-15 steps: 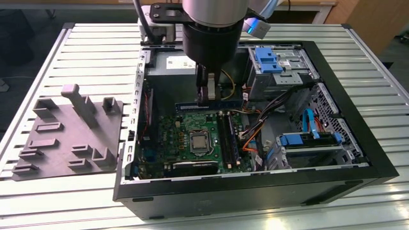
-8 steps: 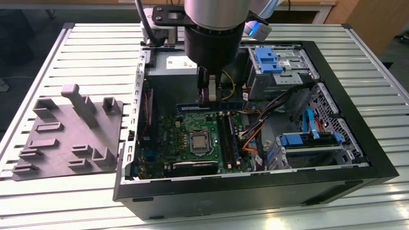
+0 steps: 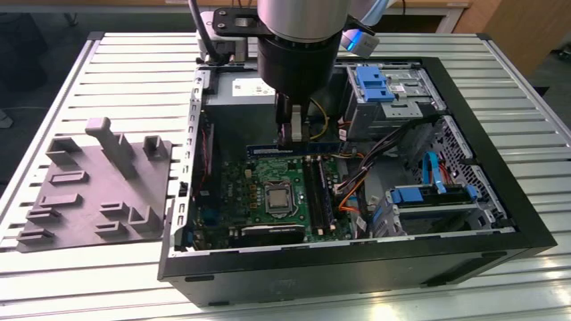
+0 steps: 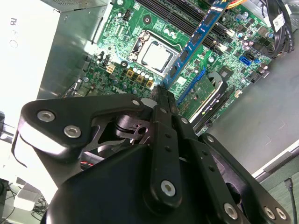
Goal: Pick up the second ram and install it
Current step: 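Insert the second ram into the second slot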
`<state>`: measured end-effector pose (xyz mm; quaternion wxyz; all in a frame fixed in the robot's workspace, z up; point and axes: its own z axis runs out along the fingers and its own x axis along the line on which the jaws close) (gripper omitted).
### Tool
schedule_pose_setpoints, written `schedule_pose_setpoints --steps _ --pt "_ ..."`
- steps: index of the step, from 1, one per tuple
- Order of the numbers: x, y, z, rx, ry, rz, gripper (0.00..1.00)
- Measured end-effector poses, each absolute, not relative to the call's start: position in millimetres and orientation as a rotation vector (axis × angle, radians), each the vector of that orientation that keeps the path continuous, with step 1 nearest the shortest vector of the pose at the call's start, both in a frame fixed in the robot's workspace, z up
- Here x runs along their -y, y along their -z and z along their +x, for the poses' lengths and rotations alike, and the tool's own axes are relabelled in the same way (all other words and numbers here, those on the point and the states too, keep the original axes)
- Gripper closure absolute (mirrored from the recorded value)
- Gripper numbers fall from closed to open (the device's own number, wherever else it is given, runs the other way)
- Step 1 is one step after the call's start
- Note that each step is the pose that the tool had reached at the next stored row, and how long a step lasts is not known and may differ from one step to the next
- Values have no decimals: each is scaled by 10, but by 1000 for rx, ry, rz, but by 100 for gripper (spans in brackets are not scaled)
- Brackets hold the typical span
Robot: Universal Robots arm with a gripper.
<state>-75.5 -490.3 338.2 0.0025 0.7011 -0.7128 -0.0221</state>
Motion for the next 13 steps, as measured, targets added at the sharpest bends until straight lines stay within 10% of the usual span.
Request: schedule_pose_setpoints --steps 13 --pt "4903 -3379 -755 2309 70 2124 89"
